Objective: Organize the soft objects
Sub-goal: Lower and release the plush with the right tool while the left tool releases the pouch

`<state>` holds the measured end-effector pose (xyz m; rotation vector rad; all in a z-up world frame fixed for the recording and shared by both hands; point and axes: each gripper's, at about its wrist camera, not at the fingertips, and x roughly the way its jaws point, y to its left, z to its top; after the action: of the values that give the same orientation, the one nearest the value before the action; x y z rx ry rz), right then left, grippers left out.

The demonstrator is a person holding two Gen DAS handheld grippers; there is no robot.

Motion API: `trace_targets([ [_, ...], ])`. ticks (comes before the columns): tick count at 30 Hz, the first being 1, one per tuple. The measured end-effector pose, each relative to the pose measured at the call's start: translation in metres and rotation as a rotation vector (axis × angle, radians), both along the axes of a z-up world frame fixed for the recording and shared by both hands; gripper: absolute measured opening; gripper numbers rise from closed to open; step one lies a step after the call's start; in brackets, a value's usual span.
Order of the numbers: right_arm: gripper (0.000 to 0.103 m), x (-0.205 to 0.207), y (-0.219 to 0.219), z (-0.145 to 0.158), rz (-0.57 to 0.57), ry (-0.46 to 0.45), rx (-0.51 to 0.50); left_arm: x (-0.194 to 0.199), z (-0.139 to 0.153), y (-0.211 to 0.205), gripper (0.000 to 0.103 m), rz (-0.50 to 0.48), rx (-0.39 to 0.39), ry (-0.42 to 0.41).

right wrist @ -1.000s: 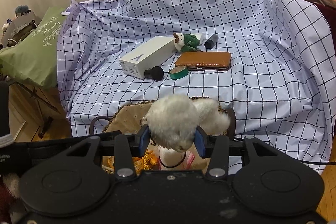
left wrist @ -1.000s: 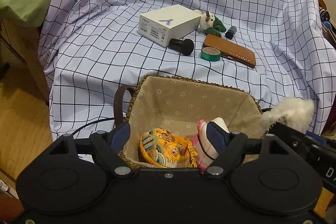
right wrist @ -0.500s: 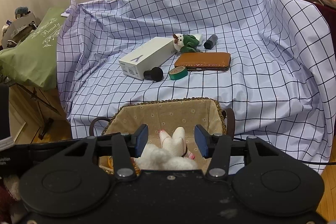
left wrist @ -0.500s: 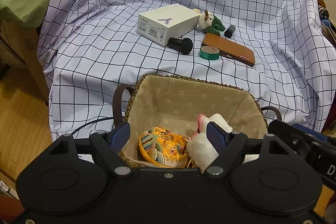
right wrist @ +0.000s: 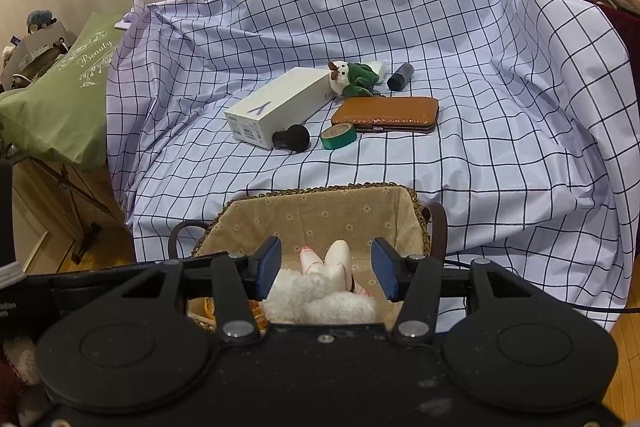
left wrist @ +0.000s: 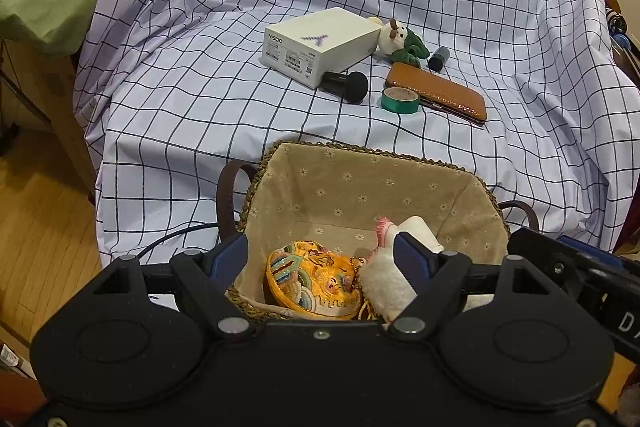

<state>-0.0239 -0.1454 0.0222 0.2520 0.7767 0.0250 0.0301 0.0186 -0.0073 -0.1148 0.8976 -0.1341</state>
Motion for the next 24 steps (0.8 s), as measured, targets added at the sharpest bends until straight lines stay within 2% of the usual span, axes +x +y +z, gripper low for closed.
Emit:
trace_targets([
  [24,0.052,0.0055,0.0010,-0.0068,-0.001,0.019,-0.023,0.0021,0.0015,0.0009,0.076,0.010,0.026,-0.003],
])
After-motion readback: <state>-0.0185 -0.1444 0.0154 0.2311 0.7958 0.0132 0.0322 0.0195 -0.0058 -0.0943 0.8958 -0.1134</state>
